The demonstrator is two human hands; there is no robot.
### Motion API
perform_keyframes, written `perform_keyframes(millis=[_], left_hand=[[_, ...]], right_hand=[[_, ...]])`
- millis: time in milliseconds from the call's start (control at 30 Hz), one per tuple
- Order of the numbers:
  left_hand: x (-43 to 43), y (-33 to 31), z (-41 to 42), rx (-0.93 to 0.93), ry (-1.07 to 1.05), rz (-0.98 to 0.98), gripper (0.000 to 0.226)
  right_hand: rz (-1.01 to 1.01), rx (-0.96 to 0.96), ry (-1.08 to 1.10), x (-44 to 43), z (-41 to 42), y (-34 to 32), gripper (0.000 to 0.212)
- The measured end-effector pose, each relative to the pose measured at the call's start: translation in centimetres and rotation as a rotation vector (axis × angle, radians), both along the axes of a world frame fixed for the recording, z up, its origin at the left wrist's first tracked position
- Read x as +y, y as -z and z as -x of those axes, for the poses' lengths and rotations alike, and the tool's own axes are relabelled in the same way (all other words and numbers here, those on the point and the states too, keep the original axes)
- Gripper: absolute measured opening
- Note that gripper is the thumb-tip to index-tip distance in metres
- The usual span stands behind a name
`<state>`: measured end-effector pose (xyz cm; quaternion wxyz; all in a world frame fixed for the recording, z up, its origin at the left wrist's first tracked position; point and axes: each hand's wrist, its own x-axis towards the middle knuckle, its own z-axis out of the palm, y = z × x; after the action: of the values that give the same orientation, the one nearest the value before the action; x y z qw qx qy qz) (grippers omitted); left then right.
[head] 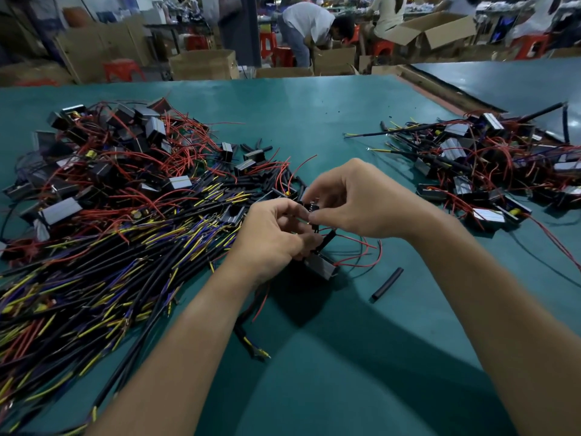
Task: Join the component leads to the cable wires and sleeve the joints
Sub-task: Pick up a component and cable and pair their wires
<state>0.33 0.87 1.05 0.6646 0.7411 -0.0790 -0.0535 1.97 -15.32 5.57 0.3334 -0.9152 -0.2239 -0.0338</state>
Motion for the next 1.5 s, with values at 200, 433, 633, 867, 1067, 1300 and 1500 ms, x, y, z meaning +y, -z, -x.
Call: perform_keyframes(millis=[200, 433, 633, 867, 1067, 1300, 1500], left_hand=[[0.2, -0.1, 0.0, -0.021, 0.031, -0.062, 0.028], [0.1, -0.2, -0.1, -0.087, 0.05, -0.092, 0.021], [-0.1, 0.2, 0.0, -0.149, 0.058, -0.142, 0.017], [-0.1, 0.3, 0.1, -0.132, 0.081, -0.177, 0.014], [-0.2, 0.4, 0.0, -0.127, 0.019, -0.129, 0.013], [-0.3, 0.8, 0.0, -0.142, -0.021, -0.288, 0.014], [-0.2, 1.4, -0.3, -0.22, -0.02, -0.344, 0.017]], right_hand=[[0.013, 0.031, -0.019, -0.2, 0.2, -0.2, 0.01], [-0.001, 0.076, -0.015, -0.9, -0.1, -0.5, 0.013], [-0.006, 0.148, -0.084, -2.1, 0.3, -1.4, 0.005], [0.015, 0.115, -0.084, -1.4, 0.6, -1.2, 0.006], [0.019, 0.083, -0.066, -1.4, 0.5, -1.5, 0.01], [0.066, 0.07, -0.021, -1.4, 0.4, -1.1, 0.019], [0.047, 0.037, -0.018, -1.1, 0.4, -1.1, 0.016]])
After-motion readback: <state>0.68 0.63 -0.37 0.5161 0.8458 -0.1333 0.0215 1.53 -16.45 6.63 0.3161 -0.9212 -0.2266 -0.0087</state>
